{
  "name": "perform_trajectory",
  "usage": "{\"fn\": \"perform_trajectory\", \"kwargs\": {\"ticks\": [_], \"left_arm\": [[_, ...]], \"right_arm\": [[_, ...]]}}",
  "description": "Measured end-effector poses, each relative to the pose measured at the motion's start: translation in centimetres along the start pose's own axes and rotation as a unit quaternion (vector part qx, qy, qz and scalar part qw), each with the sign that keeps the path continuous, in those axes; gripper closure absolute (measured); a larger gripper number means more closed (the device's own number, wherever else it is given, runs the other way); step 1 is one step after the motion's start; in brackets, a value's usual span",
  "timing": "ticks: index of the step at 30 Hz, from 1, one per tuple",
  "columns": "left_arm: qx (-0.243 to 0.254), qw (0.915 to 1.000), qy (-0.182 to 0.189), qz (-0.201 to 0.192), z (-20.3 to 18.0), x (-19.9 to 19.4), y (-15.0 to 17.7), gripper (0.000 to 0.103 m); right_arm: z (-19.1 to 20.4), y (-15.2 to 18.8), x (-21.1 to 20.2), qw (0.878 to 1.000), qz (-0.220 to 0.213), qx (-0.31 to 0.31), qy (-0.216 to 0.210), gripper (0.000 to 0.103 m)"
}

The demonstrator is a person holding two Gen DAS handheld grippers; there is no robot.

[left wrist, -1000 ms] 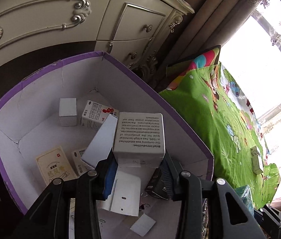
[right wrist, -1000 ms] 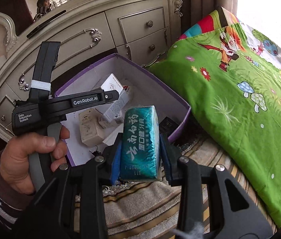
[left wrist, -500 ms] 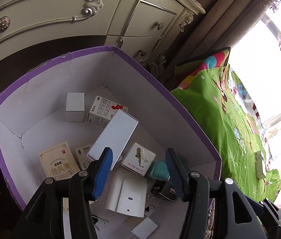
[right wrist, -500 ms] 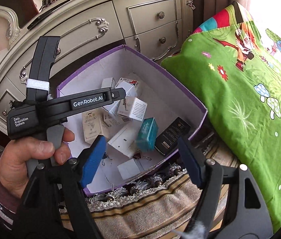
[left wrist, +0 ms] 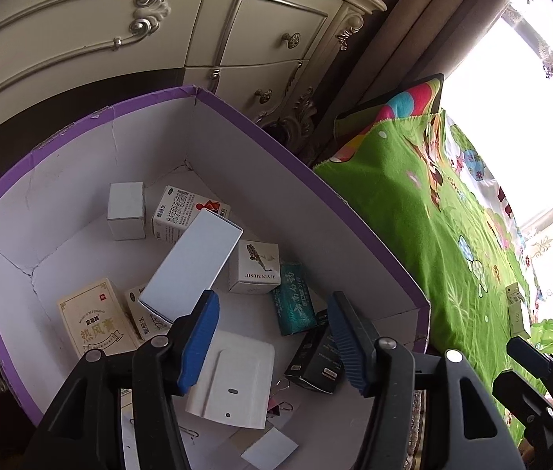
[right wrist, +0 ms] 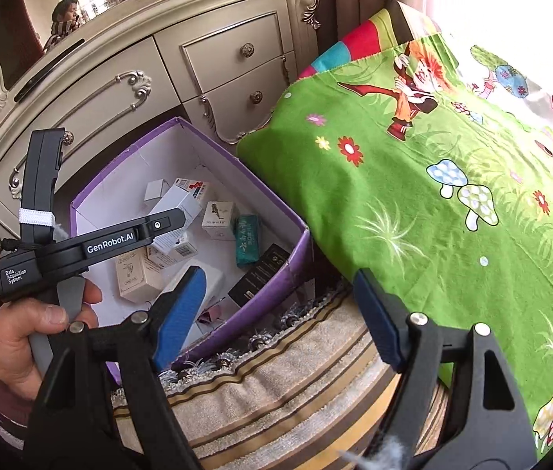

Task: Organize rigid objects
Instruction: 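Move both grippers back over the remaining boxes on the bedspread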

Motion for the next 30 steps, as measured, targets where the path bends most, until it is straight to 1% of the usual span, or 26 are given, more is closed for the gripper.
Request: {"fn": "perform_trajectory", "kwargs": {"ticks": [2, 4, 6, 7, 10, 13, 18, 25, 27, 30], "left_arm": [[0.002, 1.0, -0.006, -0.005, -0.2, -0.2, -0.4, 0.043], [0.01, 0.9998, -0.012, -0.015, -0.7, -0.5, -0.9, 0.038], [0.018, 0.9994, -0.015, -0.026, -1.5, -1.0, -1.5, 0.034], [0.015, 0.9994, -0.011, -0.029, -1.9, -1.2, -1.8, 0.03], [0.01, 0.9995, 0.005, -0.029, -3.8, -1.3, -2.4, 0.025], [0.023, 0.9993, 0.018, -0.022, -6.6, -1.1, -2.5, 0.025], [0.067, 0.997, 0.033, -0.016, -11.9, -0.7, -1.9, 0.024], [0.117, 0.9917, 0.053, -0.01, -18.2, -0.1, -0.5, 0.024], [0.129, 0.99, 0.057, -0.007, -19.5, 0.2, 0.0, 0.024], [0.144, 0.9877, 0.061, -0.002, -21.3, 0.6, 0.5, 0.022]], "right_arm": [[-1.2, -0.4, -0.5, 1.0, -0.007, -0.005, 0.021, 0.02], [-2.3, -0.9, -0.9, 0.999, -0.011, -0.014, 0.039, 0.019], [-3.4, -1.5, -1.5, 0.999, -0.015, -0.018, 0.048, 0.018], [-4.1, -1.7, -1.9, 0.998, -0.02, -0.016, 0.053, 0.017], [-6.4, -2.5, -3.0, 0.997, -0.037, -0.003, 0.068, 0.014], [-9.0, -3.1, -4.2, 0.995, -0.05, 0.013, 0.088, 0.012], [-13.7, -3.4, -5.9, 0.988, -0.063, 0.023, 0.137, 0.008], [-19.9, -2.0, -7.3, 0.979, -0.064, 0.047, 0.187, 0.005], [-21.3, -1.5, -7.6, 0.976, -0.063, 0.048, 0.202, 0.005], [-23.6, -0.9, -8.2, 0.973, -0.067, 0.06, 0.212, 0.005]]}}
Point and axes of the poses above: each gripper's, at about its wrist camera, not at the fingertips, and x roughly the way its jaws point, z to its left, y to its underside, the point moved 7 cm from there along x, roughly the way its jaws point, and after that the axes turned 9 degrees about -y, right-handed, at the moved point
